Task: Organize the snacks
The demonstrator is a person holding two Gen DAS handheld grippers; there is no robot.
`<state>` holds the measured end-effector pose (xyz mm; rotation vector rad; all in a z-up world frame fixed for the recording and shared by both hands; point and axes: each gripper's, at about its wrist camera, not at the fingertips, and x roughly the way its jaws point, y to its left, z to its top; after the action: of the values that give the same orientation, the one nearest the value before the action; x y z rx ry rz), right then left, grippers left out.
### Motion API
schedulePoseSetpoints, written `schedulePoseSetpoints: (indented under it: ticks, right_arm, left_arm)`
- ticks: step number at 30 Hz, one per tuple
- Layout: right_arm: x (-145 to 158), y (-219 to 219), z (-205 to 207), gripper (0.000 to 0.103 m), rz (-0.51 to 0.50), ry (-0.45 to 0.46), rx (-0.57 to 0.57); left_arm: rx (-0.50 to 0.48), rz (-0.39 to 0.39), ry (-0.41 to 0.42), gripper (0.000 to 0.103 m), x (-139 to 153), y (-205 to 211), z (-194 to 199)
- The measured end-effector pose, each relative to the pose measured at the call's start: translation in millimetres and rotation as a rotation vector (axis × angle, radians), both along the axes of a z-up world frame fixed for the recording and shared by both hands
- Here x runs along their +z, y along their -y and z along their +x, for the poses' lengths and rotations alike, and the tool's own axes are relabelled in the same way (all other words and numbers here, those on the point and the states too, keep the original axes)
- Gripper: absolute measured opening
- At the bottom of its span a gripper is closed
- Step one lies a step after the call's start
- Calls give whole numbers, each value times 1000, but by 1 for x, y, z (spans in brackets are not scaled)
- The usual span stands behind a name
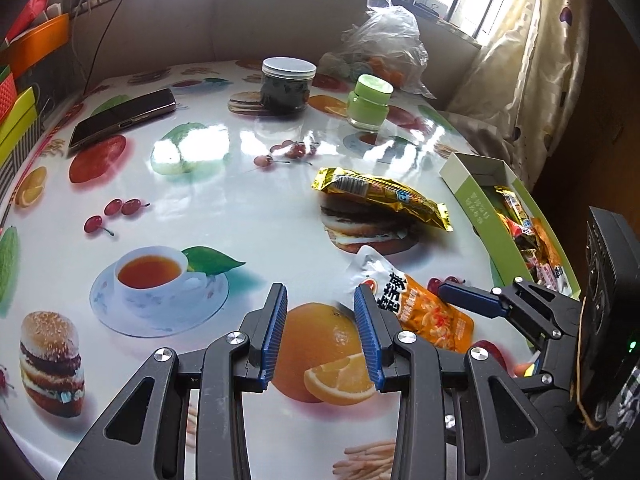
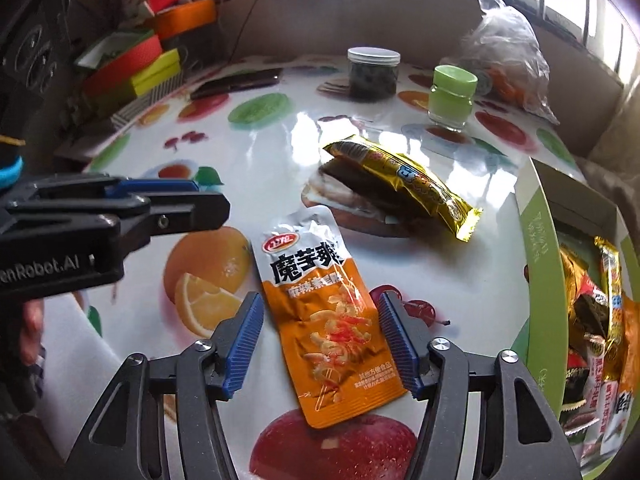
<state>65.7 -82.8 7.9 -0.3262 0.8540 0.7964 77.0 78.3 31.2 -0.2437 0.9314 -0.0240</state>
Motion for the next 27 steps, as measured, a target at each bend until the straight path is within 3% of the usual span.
schedulePoseSetpoints:
  ticks: [10, 18, 23, 25, 27]
  right_arm:
    - [-2, -4, 1, 65, -30, 16, 17]
    - [1, 1, 1, 41, -28, 40, -34]
    - [2, 2, -2, 37, -26, 50, -37]
    - [6, 4, -4, 29, -7, 55, -31]
    - [7, 4, -5, 0, -6, 56, -29]
  left_arm:
    - [-8, -7, -8, 36, -4, -2, 3]
    - [-22, -6, -2, 36, -1, 0, 5]
    - [-31, 3, -1, 36, 0, 2, 9]
    - [-38, 7, 0, 36, 1, 3, 11]
    - [-42, 14, -1, 36, 1, 3, 13]
